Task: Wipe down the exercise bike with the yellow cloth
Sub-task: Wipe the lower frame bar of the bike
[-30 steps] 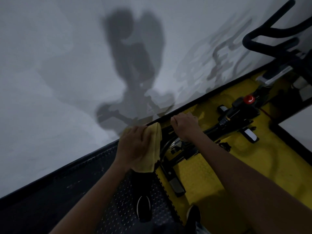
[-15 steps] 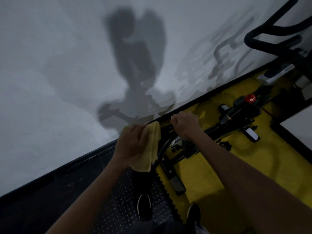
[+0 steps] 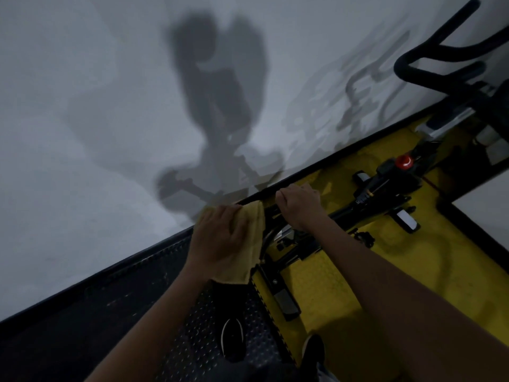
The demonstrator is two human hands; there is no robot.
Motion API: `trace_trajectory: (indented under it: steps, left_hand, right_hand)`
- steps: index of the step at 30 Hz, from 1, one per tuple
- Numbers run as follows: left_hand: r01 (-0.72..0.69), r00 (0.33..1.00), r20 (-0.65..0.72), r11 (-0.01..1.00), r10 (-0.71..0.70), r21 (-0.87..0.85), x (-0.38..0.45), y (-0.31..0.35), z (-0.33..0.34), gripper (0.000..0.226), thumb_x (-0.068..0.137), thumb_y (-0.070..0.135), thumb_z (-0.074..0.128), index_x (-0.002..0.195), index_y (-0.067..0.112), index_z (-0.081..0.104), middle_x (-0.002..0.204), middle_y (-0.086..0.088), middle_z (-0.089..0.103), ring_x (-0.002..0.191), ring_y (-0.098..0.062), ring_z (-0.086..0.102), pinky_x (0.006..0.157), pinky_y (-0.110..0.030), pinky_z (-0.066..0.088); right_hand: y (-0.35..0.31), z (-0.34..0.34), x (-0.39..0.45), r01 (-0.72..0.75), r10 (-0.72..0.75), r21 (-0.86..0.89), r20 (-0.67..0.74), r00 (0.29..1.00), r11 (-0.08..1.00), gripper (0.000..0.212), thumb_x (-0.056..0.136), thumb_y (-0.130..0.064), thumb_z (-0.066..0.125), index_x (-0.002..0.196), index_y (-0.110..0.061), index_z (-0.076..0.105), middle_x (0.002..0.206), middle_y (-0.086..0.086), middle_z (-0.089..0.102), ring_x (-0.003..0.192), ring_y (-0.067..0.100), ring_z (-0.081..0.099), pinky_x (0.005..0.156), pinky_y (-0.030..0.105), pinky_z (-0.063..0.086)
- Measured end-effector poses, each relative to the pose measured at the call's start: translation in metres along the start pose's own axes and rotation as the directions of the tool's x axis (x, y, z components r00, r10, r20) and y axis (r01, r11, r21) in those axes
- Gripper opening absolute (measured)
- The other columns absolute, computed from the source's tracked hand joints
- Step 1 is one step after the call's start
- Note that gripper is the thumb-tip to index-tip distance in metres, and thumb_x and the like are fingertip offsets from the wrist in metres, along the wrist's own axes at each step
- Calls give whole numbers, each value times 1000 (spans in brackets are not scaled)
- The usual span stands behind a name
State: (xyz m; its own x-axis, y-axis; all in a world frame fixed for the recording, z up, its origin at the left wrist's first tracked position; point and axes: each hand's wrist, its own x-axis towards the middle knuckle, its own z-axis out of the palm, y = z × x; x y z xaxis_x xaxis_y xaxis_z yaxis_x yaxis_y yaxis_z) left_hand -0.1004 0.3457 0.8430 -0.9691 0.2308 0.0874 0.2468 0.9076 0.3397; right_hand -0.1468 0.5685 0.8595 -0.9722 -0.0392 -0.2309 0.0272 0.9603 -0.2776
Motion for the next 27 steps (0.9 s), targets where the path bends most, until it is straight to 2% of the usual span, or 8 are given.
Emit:
trace_trajectory:
  steps: [4, 6, 9, 13, 16, 20, 24, 27]
  left_hand:
    - [377, 916, 138, 926, -377, 28, 45, 10, -1, 50, 98, 47, 30, 92, 16, 69, 98, -6, 70, 81, -27, 63, 70, -33, 48]
    - [425, 878, 179, 896, -443, 130, 57, 28, 6, 52, 96, 41, 28, 94, 11, 71, 95, -8, 69, 78, -28, 62, 63, -31, 40]
    - [191, 972, 80, 941, -221, 279, 44, 57, 10, 51, 100, 38, 22, 82, 12, 63, 81, -4, 66, 66, -24, 56, 58, -32, 37]
    - [-2, 999, -46, 999, 4, 53, 3, 34, 3, 39, 101, 54, 35, 108, 25, 60, 103, 7, 63, 92, -14, 55, 83, -31, 40]
    - [73, 997, 13, 997, -73, 9, 6, -5, 1, 46, 101, 55, 30, 116, 24, 62, 108, 4, 64, 94, -17, 56, 81, -33, 45]
    - [328, 931, 113, 930, -348, 164, 48, 12, 12, 56, 96, 44, 20, 89, 12, 65, 93, -10, 69, 71, -25, 56, 64, -33, 43]
    - [166, 978, 80, 954, -191, 248, 48, 54, 12, 42, 102, 29, 29, 82, 10, 61, 85, -11, 68, 67, -28, 57, 60, -36, 42]
    - [8, 1000, -8, 987, -7, 162, 12, 47, 4, 37, 104, 42, 32, 103, 20, 62, 98, 1, 65, 88, -20, 58, 78, -34, 38]
  right_hand:
    - [1, -1, 1, -17, 17, -7, -10, 1000, 1000, 45, 108, -39, 23, 114, -16, 61, 119, 9, 59, 117, 34, 47, 96, 44, 37]
    - [2, -1, 0, -17, 17, -2, -8, 1000, 1000, 45, 108, -39, 24, 114, -15, 61, 121, 9, 59, 116, 34, 47, 96, 44, 36]
    - [1, -1, -1, -16, 16, 7, 0, 1000, 1000, 44, 108, -39, 24, 110, -14, 60, 122, 10, 58, 116, 34, 47, 96, 44, 35]
    - [0, -3, -3, -5, 5, 0, -7, 1000, 1000, 45, 109, -39, 23, 110, -13, 60, 119, 10, 59, 116, 33, 47, 96, 44, 35]
    - [0, -1, -2, 0, 0, 1, -17, 1000, 1000, 46, 109, -40, 23, 111, -14, 62, 117, 9, 59, 115, 33, 48, 96, 43, 35]
    - [0, -1, -2, -10, 10, 4, -19, 1000, 1000, 47, 109, -39, 23, 111, -14, 62, 116, 9, 59, 115, 33, 47, 97, 43, 34]
    - [1, -2, -2, -14, 14, 15, -5, 1000, 1000, 46, 109, -38, 22, 110, -12, 60, 119, 11, 58, 118, 34, 47, 98, 45, 35]
    - [0, -1, -2, -18, 19, 22, -5, 1000, 1000, 45, 108, -39, 22, 108, -13, 59, 117, 11, 58, 116, 34, 48, 98, 46, 37]
